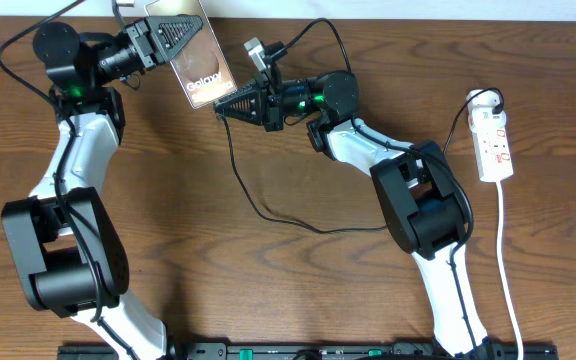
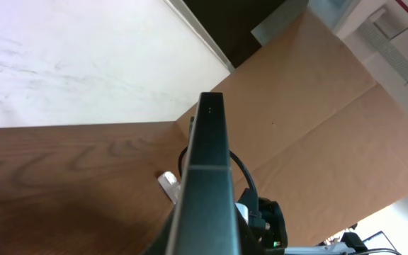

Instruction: Plug charger to phone and switch on socket

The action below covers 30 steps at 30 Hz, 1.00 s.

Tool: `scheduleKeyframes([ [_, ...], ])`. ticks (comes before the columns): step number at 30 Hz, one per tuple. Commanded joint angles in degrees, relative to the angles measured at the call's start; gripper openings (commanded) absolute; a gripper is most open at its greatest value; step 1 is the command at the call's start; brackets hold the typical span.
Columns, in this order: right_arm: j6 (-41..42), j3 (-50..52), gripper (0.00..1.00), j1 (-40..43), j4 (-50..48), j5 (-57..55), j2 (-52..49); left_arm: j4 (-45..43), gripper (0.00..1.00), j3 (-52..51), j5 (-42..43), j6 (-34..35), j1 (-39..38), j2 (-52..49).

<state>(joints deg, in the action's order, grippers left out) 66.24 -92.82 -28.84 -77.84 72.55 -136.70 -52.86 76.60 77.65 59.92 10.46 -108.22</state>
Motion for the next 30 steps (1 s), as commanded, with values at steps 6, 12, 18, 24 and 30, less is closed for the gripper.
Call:
scheduleKeyframes([
  [6,1.44,-1.05,0.01,0.17,-0.63,-9.4,0.72,0.02,0.07,0.5,8.15,-2.27,-0.85,0.85],
  [12,2.34,-1.05,0.01,1.05,-0.61,-7.5,0.72,0.02,0.07,0.5,8.74,-2.27,-0.85,0.85],
  [18,2.29,-1.05,0.01,0.92,-0.7,-7.5,0.72,0.02,0.08,0.5,10.67,-2.32,-0.85,0.85],
  [24,2.29,-1.05,0.01,0.98,-0.7,-7.48,0.72,0.02,0.08,0.5,10.86,-2.29,-0.85,0.85],
  [30,2.05,-1.05,0.01,0.68,-0.66,-7.02,0.72,0.02,0.08,0.5,10.8,-2.27,-0.83,0.85],
])
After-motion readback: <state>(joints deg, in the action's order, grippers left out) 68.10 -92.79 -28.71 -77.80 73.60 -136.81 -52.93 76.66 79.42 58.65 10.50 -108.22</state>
